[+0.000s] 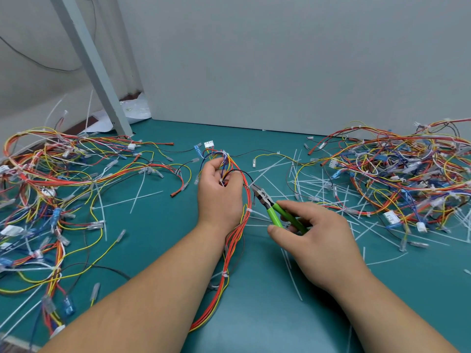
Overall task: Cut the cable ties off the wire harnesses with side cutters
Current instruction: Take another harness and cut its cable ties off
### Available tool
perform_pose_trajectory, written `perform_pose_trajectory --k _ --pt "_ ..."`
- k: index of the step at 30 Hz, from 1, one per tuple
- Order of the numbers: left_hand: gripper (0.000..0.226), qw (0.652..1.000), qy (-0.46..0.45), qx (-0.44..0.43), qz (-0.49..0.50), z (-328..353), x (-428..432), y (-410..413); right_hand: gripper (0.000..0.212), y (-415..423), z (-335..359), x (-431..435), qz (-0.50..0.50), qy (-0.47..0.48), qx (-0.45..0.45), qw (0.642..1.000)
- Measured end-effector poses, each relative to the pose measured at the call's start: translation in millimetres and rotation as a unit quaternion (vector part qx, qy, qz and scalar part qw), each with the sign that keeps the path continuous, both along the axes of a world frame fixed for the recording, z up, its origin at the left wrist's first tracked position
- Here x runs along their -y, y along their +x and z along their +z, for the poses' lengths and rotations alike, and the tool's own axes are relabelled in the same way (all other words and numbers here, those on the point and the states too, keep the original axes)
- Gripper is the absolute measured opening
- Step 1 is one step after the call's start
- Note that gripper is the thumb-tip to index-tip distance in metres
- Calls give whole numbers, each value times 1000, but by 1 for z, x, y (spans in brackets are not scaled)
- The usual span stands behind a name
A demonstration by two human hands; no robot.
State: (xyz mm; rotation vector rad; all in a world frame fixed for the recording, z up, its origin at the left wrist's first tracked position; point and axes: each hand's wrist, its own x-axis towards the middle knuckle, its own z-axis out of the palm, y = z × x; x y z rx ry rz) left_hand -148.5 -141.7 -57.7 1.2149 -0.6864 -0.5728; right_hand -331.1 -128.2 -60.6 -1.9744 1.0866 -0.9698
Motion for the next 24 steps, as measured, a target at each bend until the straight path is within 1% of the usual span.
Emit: perform_pose_trajectory --k 9,13,16,24 --pt "28 1000 -5 16 -7 -1 0 -1 35 0 -2 1 6 2 -8 1000" --pt "28 1000 -1 -11 4 -1 2 3 30 0 1 0 10 -3 2 1000" --pt "28 999 0 -39 18 -2 2 8 30 0 2 -2 9 -7 10 1000" --pt "27 1000 -6 -28 6 -2 2 4 34 2 1 -2 9 -21 5 1000"
